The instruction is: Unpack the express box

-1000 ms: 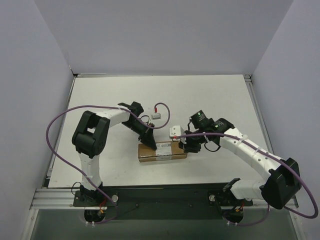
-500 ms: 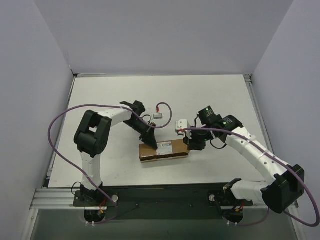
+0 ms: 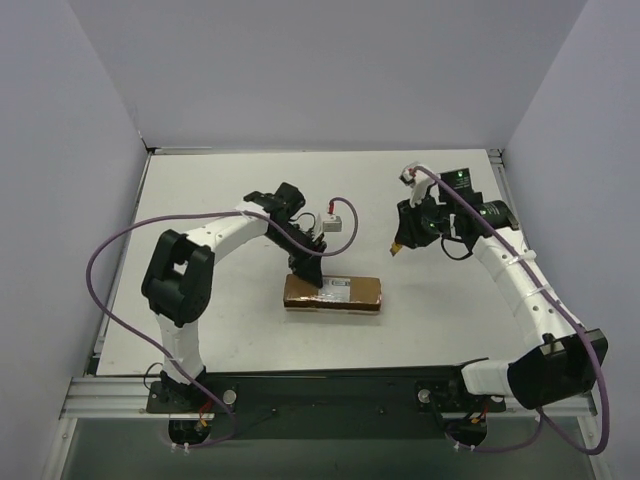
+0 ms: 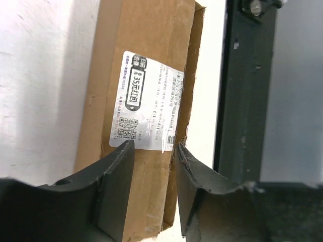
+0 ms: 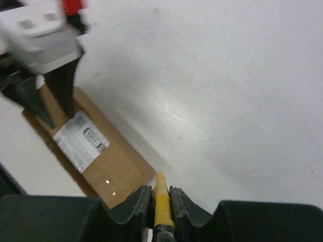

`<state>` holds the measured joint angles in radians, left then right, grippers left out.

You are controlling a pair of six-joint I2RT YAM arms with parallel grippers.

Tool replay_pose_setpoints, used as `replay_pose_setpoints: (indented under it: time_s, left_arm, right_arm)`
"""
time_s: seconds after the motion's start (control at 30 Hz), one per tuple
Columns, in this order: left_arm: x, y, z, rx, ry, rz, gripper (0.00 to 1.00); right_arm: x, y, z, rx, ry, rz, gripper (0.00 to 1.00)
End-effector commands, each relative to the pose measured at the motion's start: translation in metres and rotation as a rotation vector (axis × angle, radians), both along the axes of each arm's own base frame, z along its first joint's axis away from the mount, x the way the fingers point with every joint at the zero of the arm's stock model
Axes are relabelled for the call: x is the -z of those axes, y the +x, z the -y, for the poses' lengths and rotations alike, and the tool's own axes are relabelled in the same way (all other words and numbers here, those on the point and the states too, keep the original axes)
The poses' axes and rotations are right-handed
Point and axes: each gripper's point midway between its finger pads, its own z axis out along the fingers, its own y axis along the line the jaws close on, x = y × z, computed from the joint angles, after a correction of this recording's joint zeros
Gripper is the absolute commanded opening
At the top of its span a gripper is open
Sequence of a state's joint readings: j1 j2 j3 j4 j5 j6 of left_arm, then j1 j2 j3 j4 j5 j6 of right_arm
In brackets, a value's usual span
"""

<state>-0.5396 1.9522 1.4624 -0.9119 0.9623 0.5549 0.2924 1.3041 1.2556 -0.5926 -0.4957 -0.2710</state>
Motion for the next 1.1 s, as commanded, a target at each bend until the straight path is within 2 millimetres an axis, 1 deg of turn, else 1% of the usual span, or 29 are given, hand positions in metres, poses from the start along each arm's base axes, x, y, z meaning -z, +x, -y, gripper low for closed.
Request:
replay_pose_setpoints:
  time_s: [0.0, 0.03, 0.07, 0.13, 0.17, 0.2, 0.23, 0.3, 0.33, 0.37, 0.5, 0.53, 0.57, 0.6, 0.67, 0.73, 0.77, 0.8, 0.83, 0.9, 0.97, 1.07]
  left_arm:
    - [-0.049, 0.028, 0.004, 0.017, -0.019, 0.34, 0.5]
    - [-0.055, 0.028, 0.001, 0.033, -0.021, 0.391, 0.5]
    - [-0.056, 0.027, 0.001, 0.045, -0.013, 0.416, 0.51]
    - [-0.057, 0.027, -0.007, 0.082, 0.017, 0.491, 0.52]
    - [-0.055, 0.026, -0.007, 0.098, 0.032, 0.518, 0.52]
    - [-0.06, 0.025, -0.009, 0.107, 0.034, 0.555, 0.53]
    - [-0.054, 0.027, -0.013, 0.124, 0.057, 0.59, 0.54]
    - [-0.059, 0.026, -0.012, 0.129, 0.053, 0.631, 0.55]
    - [-0.058, 0.029, -0.014, 0.122, 0.075, 0.655, 0.56]
    - [-0.059, 0.028, -0.013, 0.121, 0.083, 0.662, 0.56]
    - [-0.059, 0.01, -0.008, 0.163, 0.085, 0.642, 0.66]
    - [-0.055, 0.009, -0.008, 0.169, 0.094, 0.652, 0.67]
    - [-0.045, 0.004, -0.01, 0.182, 0.105, 0.649, 0.67]
    - [-0.043, 0.001, -0.004, 0.208, 0.089, 0.68, 0.67]
    - [-0.035, -0.002, -0.004, 0.224, 0.1, 0.689, 0.68]
    - [-0.029, -0.003, -0.004, 0.246, 0.104, 0.693, 0.68]
    - [-0.021, -0.004, -0.006, 0.255, 0.121, 0.689, 0.68]
    - [-0.019, 0.001, -0.005, 0.249, 0.119, 0.714, 0.69]
    - [-0.016, 0.003, -0.003, 0.243, 0.122, 0.728, 0.73]
    - [-0.013, 0.012, 0.002, 0.203, 0.117, 0.775, 0.73]
    - [-0.012, 0.013, 0.006, 0.201, 0.107, 0.793, 0.73]
    - [-0.007, 0.015, 0.01, 0.191, 0.102, 0.822, 0.73]
  right_arm:
    - [0.006, 0.023, 0.04, 0.382, 0.052, -0.061, 0.0]
    - [0.007, 0.023, 0.044, 0.418, 0.067, -0.073, 0.0]
    - [0.008, 0.024, 0.051, 0.451, 0.075, -0.081, 0.0]
    - [0.013, 0.02, 0.057, 0.461, 0.07, -0.082, 0.0]
    - [0.011, 0.017, 0.059, 0.462, 0.071, -0.07, 0.0]
    - [0.012, 0.014, 0.059, 0.451, 0.065, -0.063, 0.0]
    - [0.018, 0.009, 0.061, 0.449, 0.059, -0.069, 0.0]
    - [0.017, 0.002, 0.057, 0.428, 0.08, -0.064, 0.0]
    - [0.024, -0.004, 0.057, 0.423, 0.08, -0.082, 0.0]
    - [0.023, -0.008, 0.054, 0.409, 0.094, -0.085, 0.0]
    - [0.029, -0.016, 0.049, 0.382, 0.121, -0.102, 0.0]
    - [0.032, -0.019, 0.048, 0.379, 0.124, -0.109, 0.0]
    - [0.032, -0.019, 0.047, 0.376, 0.125, -0.107, 0.0]
    - [0.031, -0.018, 0.05, 0.385, 0.122, -0.1, 0.0]
    - [0.024, -0.017, 0.05, 0.402, 0.14, -0.09, 0.0]
    - [0.018, -0.019, 0.046, 0.389, 0.168, -0.088, 0.0]
    - [0.015, -0.019, 0.045, 0.386, 0.173, -0.084, 0.0]
    - [0.016, -0.021, 0.047, 0.398, 0.164, -0.093, 0.0]
    - [0.016, -0.021, 0.049, 0.424, 0.165, -0.101, 0.0]
    - [0.015, -0.024, 0.05, 0.438, 0.159, -0.11, 0.0]
    - [0.013, -0.027, 0.052, 0.406, 0.142, -0.095, 0.0]
    - [0.018, -0.032, 0.062, 0.429, 0.095, -0.1, 0.0]
